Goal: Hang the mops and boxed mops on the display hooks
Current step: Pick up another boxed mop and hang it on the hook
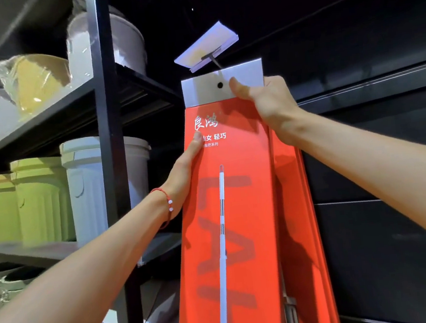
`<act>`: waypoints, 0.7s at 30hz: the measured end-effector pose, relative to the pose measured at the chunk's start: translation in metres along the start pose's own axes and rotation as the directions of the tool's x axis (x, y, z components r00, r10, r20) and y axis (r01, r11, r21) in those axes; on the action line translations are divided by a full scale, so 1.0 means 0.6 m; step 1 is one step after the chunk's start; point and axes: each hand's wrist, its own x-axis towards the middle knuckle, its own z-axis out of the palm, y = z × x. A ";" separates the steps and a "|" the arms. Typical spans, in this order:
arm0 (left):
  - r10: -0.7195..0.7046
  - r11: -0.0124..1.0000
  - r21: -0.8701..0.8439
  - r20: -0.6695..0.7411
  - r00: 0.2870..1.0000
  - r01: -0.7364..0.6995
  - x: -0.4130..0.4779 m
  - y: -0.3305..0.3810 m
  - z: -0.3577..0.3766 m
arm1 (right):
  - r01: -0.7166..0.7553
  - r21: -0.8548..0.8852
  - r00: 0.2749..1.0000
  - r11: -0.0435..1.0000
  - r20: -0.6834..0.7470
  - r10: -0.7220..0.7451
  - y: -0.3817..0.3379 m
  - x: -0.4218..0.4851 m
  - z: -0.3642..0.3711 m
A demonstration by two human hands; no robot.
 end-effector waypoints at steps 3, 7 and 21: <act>0.007 1.000 0.023 0.015 1.000 -0.007 0.007 0.004 0.001 | -0.036 0.062 0.999 0.997 -0.009 0.037 -0.005 0.005 -0.004; 0.002 1.000 0.026 0.037 0.999 -0.003 0.014 0.002 -0.002 | -0.072 0.100 0.997 0.992 0.000 0.073 -0.006 0.010 -0.008; -0.025 0.991 0.122 -0.252 0.967 0.057 0.066 -0.092 0.025 | -0.072 -0.180 0.970 0.981 -0.242 0.026 0.134 -0.067 -0.003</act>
